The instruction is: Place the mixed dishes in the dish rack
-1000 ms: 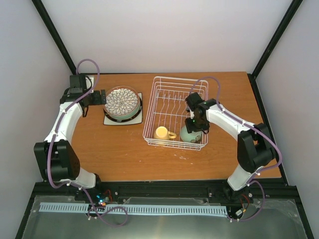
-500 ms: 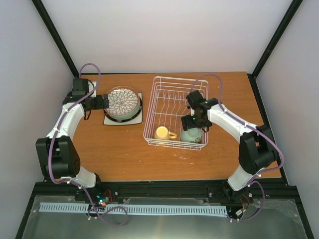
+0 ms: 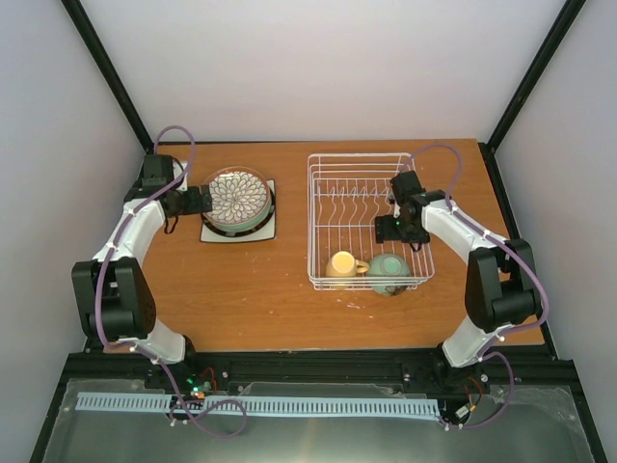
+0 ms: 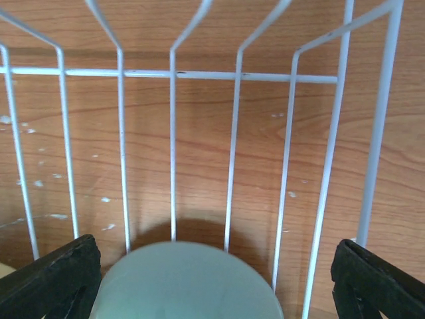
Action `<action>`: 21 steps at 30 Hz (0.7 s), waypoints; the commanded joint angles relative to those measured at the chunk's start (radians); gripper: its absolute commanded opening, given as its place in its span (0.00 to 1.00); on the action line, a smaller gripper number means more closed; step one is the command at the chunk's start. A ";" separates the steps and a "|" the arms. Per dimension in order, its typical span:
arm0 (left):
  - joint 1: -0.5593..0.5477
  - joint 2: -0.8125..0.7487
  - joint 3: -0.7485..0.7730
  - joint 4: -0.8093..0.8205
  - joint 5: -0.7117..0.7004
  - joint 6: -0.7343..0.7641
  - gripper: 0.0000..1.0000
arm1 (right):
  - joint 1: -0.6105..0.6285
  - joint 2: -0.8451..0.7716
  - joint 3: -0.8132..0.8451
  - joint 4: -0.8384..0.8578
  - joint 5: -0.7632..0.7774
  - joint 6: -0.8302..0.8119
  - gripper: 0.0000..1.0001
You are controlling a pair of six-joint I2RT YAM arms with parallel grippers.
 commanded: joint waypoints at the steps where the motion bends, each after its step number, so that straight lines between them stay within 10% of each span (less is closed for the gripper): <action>1: 0.012 0.026 -0.015 0.018 0.022 -0.015 1.00 | -0.042 0.027 -0.011 -0.013 0.047 -0.007 0.93; 21: 0.192 0.200 0.007 0.112 0.436 -0.021 0.71 | -0.025 -0.322 0.073 0.249 -0.511 -0.019 0.87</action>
